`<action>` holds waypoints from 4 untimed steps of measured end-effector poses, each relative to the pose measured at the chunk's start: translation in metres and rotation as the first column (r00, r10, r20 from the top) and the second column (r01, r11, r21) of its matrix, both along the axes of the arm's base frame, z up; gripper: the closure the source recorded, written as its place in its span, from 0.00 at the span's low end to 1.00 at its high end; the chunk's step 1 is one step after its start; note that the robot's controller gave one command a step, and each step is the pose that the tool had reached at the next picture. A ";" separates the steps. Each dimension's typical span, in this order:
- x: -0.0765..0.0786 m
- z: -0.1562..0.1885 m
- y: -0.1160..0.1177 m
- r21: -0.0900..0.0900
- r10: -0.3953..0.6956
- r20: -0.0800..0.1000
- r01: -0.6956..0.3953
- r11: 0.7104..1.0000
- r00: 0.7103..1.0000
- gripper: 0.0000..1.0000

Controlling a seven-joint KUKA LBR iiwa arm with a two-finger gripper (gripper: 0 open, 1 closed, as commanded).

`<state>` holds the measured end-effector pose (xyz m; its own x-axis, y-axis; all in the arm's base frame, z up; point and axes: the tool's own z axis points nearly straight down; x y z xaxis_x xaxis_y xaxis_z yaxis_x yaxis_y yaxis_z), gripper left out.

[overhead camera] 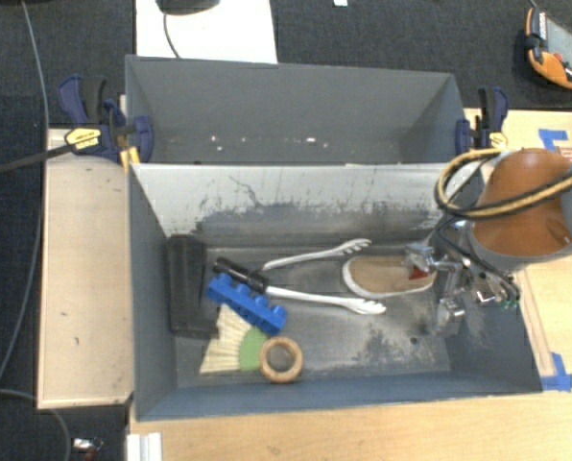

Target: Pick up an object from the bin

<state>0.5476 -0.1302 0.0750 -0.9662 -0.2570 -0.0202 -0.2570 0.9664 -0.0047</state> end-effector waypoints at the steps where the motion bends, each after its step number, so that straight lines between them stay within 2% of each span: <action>1: 0.032 -0.003 0.043 -0.007 0.095 0.004 -0.095 0.995 0.995 0.00; 2: -0.005 -0.004 -0.013 -0.002 -0.085 0.001 0.085 0.996 0.996 0.00; 3: -0.025 -0.004 0.017 0.010 -0.286 0.005 0.286 0.958 0.958 0.00; 4: -0.025 -0.002 -0.019 0.000 -0.135 0.004 0.135 0.991 0.991 0.00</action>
Offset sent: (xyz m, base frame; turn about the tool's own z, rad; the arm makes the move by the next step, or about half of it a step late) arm -0.0054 -0.0121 -0.0050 0.0824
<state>0.5230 -0.1491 0.0728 -0.9919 -0.1244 -0.0239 -0.1243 0.9922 -0.0061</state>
